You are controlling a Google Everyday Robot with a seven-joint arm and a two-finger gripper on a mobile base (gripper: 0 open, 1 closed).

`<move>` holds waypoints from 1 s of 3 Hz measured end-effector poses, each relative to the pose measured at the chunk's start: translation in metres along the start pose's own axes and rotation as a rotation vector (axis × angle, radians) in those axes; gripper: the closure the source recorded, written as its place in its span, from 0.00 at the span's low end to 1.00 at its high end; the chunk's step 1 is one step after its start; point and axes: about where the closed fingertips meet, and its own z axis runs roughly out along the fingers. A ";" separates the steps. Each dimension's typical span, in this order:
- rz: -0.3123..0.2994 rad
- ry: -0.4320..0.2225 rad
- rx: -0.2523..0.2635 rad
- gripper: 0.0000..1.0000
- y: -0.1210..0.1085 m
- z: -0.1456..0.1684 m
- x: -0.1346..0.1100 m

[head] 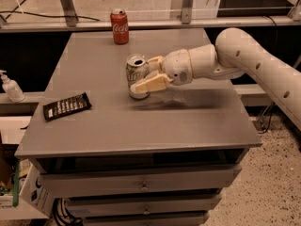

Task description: Move 7up can near coke can

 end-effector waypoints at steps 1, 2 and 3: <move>0.017 0.000 0.028 0.64 -0.005 -0.009 -0.006; 0.056 -0.028 0.085 0.87 -0.032 -0.022 -0.020; 0.084 -0.079 0.157 1.00 -0.074 -0.040 -0.053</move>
Offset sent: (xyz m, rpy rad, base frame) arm 0.0695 -0.0396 0.0570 0.0738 0.0364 -0.1982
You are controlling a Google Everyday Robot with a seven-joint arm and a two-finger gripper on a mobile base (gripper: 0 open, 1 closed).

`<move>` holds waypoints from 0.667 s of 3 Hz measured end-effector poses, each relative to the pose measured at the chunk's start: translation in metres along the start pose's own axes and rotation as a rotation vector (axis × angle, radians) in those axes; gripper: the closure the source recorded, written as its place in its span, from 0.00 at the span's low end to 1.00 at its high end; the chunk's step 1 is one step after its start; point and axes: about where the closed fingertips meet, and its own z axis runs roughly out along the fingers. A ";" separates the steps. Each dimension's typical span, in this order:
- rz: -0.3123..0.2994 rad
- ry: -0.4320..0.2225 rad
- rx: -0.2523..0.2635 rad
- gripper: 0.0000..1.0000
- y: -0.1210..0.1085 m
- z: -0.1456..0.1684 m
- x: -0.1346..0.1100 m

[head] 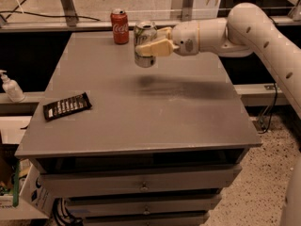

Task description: Move 7up can near coke can

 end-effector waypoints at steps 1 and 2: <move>-0.039 -0.031 0.036 1.00 -0.011 -0.014 -0.029; -0.039 -0.031 0.035 1.00 -0.010 -0.013 -0.028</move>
Offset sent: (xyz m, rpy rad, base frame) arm 0.0104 -0.0100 0.0308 0.0204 -0.0497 -0.0291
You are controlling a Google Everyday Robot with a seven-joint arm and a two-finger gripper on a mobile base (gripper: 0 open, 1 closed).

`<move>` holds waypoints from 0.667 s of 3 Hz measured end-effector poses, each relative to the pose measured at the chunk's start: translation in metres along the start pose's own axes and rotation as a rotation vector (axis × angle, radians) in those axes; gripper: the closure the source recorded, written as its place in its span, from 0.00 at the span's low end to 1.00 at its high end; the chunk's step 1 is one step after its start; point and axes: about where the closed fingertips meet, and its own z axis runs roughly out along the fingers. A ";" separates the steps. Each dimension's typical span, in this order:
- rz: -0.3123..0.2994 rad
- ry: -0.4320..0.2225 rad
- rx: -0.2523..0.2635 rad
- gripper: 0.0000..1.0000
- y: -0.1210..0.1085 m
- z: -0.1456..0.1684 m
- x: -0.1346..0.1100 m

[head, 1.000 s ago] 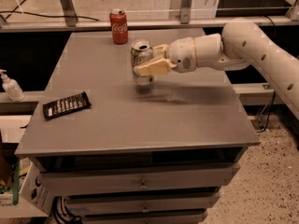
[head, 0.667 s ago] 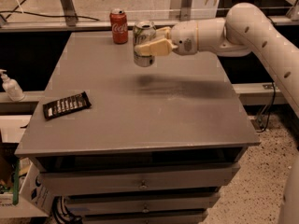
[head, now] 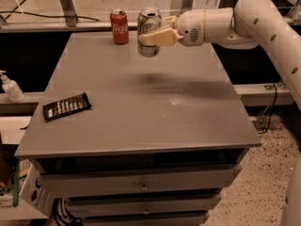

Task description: Move 7up can near coke can

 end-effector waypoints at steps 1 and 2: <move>-0.022 -0.011 0.024 1.00 -0.012 0.004 0.001; -0.047 -0.018 0.043 1.00 -0.041 0.022 0.007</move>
Offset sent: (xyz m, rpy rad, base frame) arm 0.1040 0.0157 -0.0010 0.0243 -0.1370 -0.0723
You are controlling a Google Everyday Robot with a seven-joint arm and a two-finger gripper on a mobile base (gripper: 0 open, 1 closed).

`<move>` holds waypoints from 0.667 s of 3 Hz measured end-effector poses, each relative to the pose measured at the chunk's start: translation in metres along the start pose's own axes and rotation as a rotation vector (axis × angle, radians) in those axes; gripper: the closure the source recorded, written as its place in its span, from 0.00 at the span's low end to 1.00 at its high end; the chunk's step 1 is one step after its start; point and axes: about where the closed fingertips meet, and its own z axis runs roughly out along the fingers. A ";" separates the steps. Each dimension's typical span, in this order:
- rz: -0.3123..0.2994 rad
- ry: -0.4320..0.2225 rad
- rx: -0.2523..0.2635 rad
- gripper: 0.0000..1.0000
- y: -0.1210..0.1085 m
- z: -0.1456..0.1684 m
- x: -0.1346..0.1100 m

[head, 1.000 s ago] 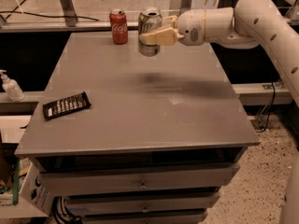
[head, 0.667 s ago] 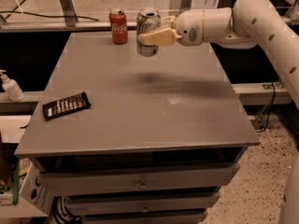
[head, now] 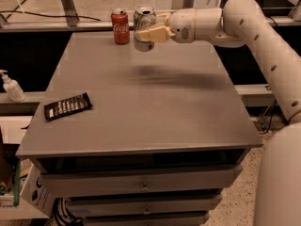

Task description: Move 7up can near coke can

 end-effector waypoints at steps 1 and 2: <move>-0.025 -0.003 0.013 1.00 -0.035 0.027 0.003; -0.045 -0.001 0.034 1.00 -0.067 0.051 0.006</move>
Offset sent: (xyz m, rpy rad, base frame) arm 0.1497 0.0274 0.0009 -0.0151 -0.0896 -0.0663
